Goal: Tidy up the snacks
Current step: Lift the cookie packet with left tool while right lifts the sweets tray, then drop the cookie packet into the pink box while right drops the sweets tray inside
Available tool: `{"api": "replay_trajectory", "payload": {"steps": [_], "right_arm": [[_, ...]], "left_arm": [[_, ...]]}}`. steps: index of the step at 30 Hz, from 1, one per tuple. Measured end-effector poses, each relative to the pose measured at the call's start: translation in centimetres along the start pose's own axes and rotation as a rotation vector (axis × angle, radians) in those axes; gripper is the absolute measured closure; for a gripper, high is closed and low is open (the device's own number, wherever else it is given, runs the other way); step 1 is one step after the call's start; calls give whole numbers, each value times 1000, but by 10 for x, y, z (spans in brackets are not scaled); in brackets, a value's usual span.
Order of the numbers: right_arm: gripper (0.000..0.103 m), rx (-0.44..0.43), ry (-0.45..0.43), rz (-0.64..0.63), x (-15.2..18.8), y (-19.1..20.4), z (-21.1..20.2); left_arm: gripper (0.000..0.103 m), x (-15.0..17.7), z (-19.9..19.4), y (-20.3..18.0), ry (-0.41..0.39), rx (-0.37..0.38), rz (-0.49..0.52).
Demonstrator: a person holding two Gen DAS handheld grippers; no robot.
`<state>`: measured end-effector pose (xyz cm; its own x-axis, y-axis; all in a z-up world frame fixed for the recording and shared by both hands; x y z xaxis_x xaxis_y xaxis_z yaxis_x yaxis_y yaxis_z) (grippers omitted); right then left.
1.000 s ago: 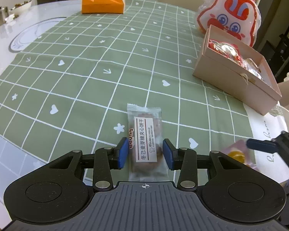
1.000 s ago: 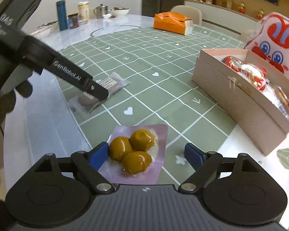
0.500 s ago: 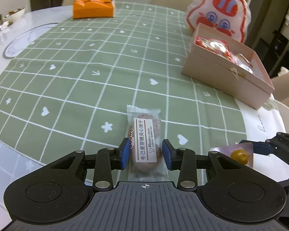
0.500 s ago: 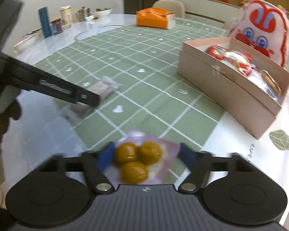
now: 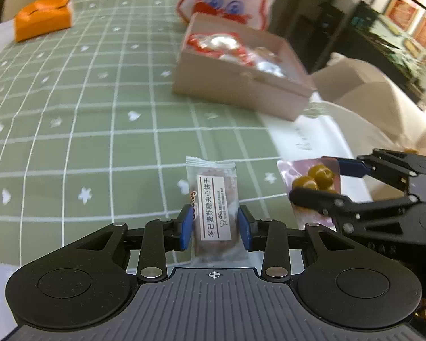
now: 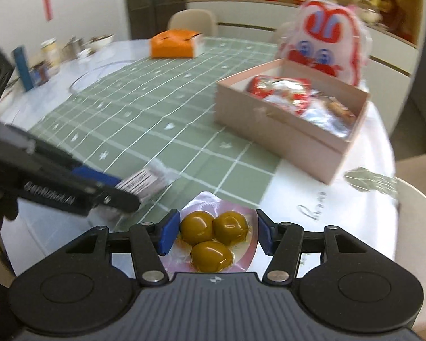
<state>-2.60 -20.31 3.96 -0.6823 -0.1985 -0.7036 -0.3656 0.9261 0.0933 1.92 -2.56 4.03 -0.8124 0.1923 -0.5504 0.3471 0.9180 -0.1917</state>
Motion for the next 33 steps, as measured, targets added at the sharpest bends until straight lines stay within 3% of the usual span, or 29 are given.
{"api": "replay_trajectory", "payload": {"steps": [6,10,15,19,23,27,33], "right_arm": [[46,98,-95,26,-28,-2,-29],[46,192,-202,-20,-68,-9,-48],[46,310,-275,-66,-137,-34,-48],[46,314,-267,-10,-175,-63,-33],[44,308,-238,43,-186,-86,-6],[36,257,-189,169,-188,-109,23],[35,268,-175,265,-179,-117,39]], "left_arm": [[64,-37,-31,4,-108,90,44],[64,-101,-57,7,-220,166,56],[64,-186,-70,-13,-360,179,140],[64,-237,-46,-31,-352,182,161],[62,-266,10,-35,-222,224,114],[62,-270,43,-25,-182,171,80],[62,-263,47,-18,-164,129,92]]}}
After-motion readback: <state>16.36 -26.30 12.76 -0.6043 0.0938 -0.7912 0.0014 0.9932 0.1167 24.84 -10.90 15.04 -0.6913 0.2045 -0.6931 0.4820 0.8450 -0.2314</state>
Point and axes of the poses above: each gripper's, at about its wrist camera, not at the fingertips, and z roughly the way its jaws point, y to its left, x to its underside, the point moved 1 cm from there along z, roughly the way its jaws point, and after that the axes turned 5 degrees about -x, right-handed, at the moved point
